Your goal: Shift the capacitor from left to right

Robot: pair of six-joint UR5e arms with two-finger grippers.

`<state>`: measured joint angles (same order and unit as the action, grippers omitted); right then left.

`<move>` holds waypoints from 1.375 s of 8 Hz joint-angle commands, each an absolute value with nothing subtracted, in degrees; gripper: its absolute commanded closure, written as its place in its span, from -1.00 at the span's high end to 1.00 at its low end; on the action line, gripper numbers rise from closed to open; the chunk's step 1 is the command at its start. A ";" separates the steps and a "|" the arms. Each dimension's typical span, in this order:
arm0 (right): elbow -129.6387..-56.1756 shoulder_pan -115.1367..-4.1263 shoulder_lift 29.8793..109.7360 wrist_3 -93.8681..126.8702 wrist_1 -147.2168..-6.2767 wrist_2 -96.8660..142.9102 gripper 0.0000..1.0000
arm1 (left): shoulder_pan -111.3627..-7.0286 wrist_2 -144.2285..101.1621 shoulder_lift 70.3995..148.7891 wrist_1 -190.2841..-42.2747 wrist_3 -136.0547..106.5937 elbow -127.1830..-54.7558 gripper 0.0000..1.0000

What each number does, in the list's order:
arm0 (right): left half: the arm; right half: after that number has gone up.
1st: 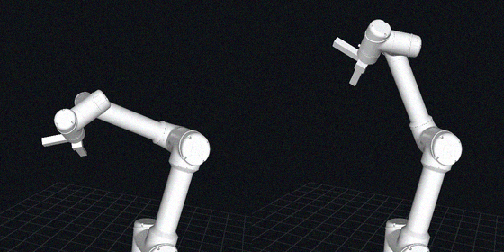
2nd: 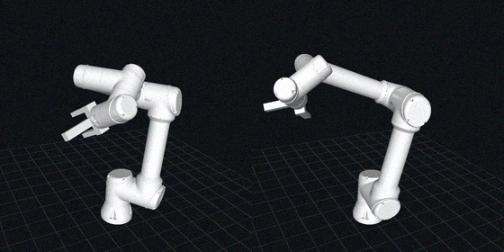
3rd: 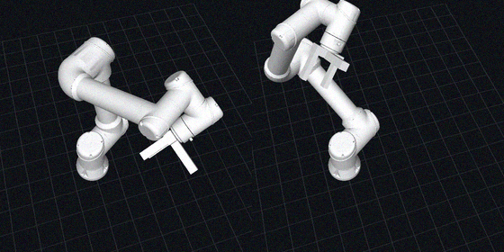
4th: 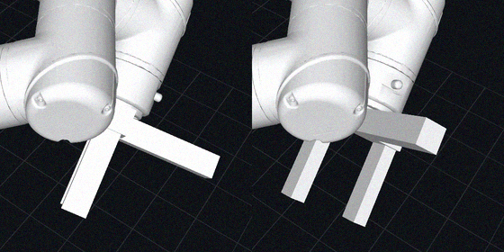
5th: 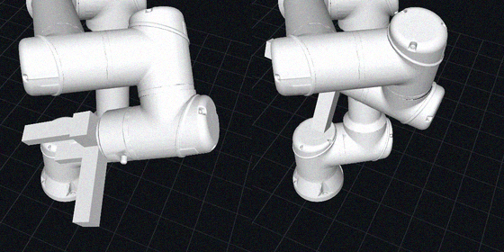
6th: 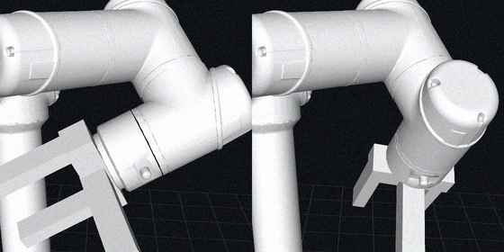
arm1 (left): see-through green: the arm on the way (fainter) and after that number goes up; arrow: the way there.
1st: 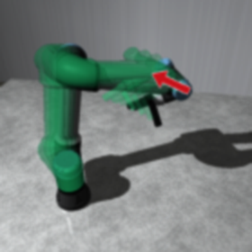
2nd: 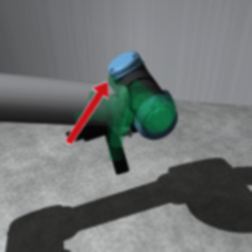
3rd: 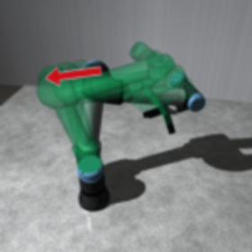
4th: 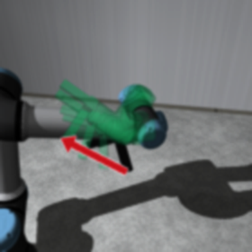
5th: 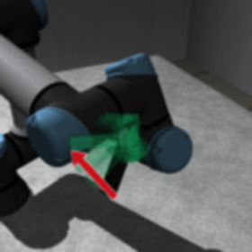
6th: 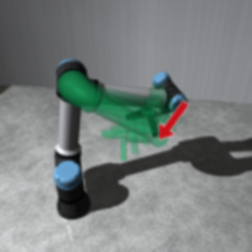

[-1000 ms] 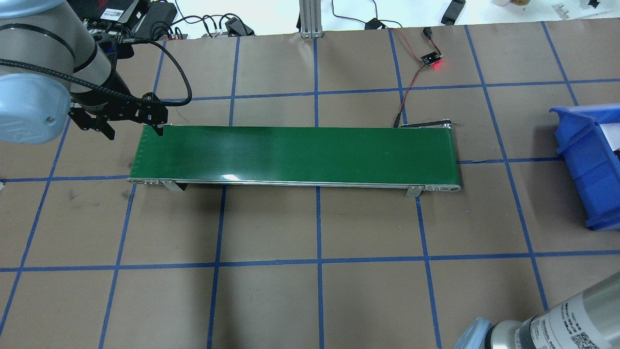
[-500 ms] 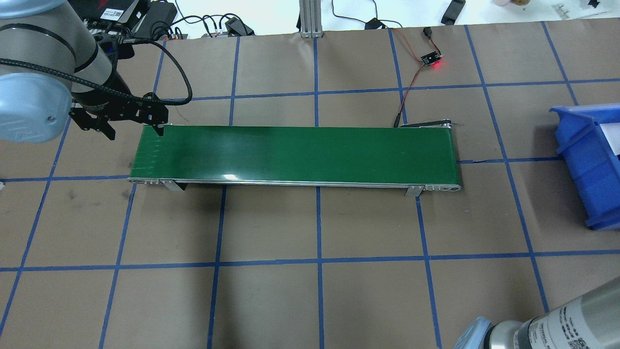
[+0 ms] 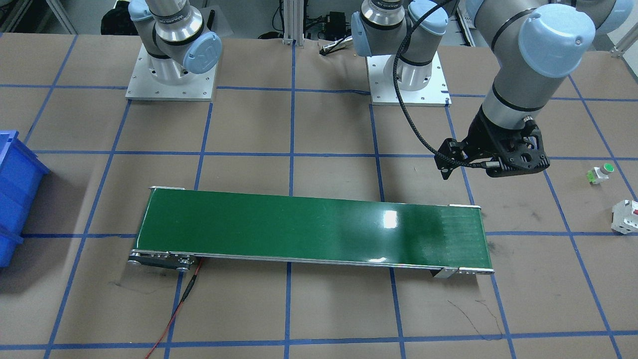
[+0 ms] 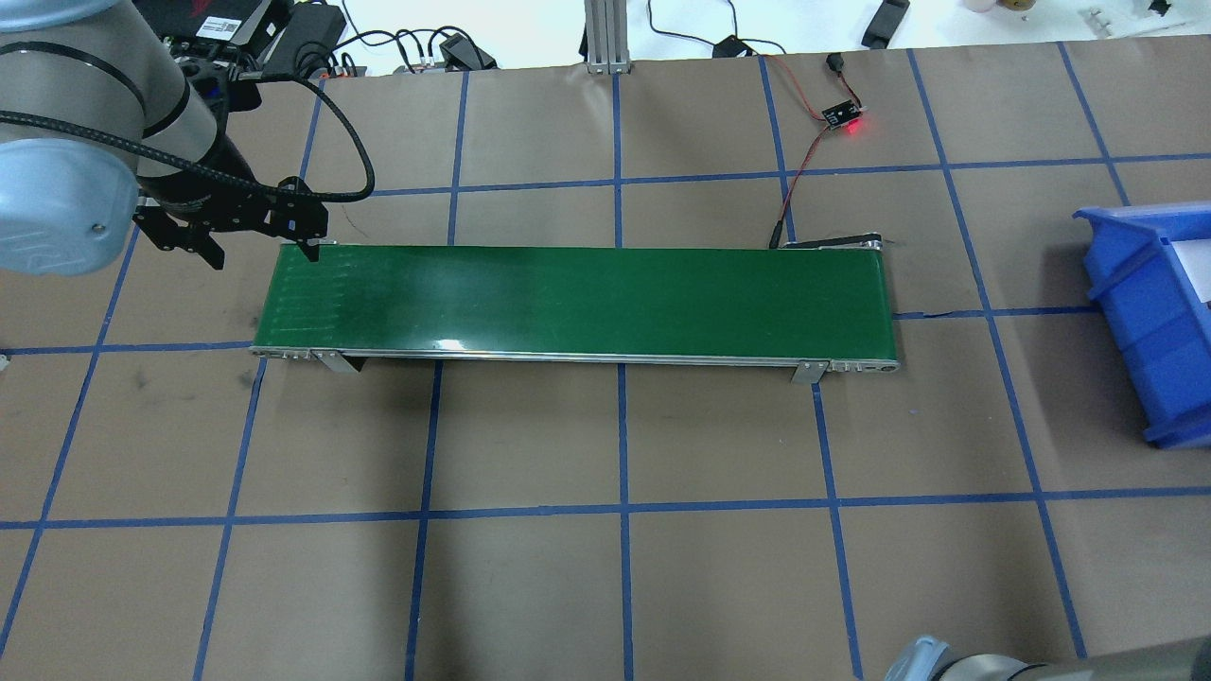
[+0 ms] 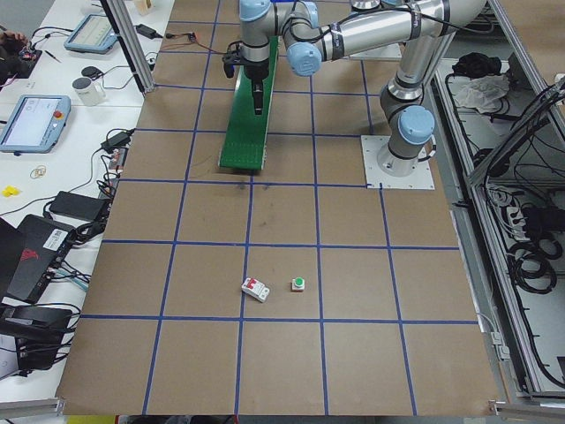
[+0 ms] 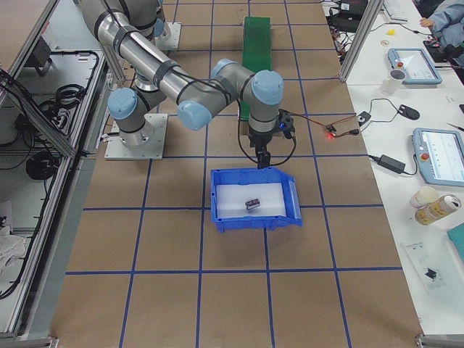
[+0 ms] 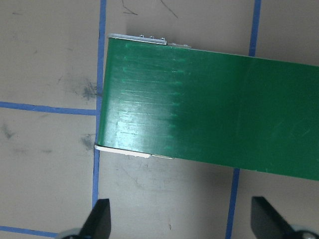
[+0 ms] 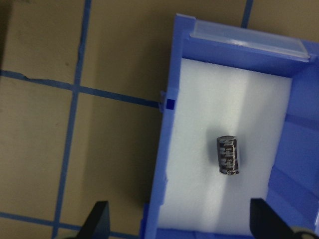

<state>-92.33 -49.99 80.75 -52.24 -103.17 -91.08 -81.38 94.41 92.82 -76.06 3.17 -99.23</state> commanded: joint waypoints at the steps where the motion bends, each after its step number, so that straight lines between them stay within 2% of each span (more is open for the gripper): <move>1: -86.24 -58.85 85.59 -38.20 -91.08 -90.88 1.00 | -81.39 94.39 92.81 -76.03 3.34 -99.40 1.00; 4: -85.69 -73.60 90.78 -19.41 -84.93 -90.88 1.00 | -81.73 94.22 92.72 -76.03 2.38 -99.23 1.00; 8: -85.78 -95.22 90.53 5.84 -84.81 -90.79 1.00 | -84.19 91.41 87.11 -79.27 2.37 -99.05 1.00; 11: -86.13 -98.26 90.18 8.26 -85.08 -90.88 1.00 | -84.29 91.41 86.92 -79.72 2.37 -99.32 1.00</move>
